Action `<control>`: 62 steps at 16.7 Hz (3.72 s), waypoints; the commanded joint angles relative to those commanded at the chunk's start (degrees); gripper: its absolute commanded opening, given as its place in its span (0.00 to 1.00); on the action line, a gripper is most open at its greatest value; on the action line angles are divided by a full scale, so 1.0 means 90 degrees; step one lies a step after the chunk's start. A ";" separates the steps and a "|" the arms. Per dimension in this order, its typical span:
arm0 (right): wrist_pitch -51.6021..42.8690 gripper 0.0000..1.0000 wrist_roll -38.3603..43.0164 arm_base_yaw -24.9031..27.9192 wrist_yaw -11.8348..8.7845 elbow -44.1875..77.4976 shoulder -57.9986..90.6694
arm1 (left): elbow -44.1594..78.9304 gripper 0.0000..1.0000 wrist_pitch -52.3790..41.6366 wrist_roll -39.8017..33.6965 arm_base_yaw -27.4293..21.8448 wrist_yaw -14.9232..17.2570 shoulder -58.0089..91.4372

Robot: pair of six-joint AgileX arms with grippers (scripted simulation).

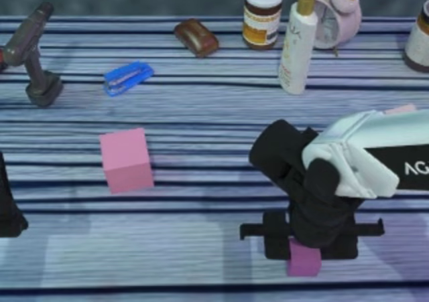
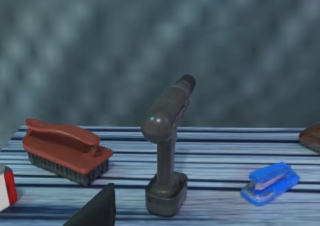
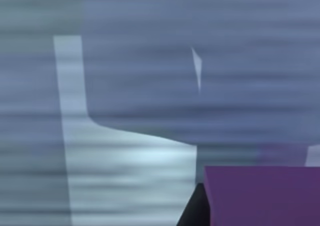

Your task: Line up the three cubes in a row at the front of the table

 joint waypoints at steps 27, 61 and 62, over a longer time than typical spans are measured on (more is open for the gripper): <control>-0.1077 1.00 0.0036 0.0038 -0.0004 0.0546 -0.0457 | 0.0000 1.00 0.0000 0.0000 0.0000 0.0000 0.0000; -0.3062 1.00 -0.6430 -0.4428 -0.0129 0.5600 0.2754 | 0.0000 1.00 0.0000 0.0000 0.0000 0.0000 0.0000; -0.2847 1.00 -0.6428 -0.4430 -0.0129 0.5462 0.2828 | 0.0000 1.00 0.0000 0.0000 0.0000 0.0000 0.0000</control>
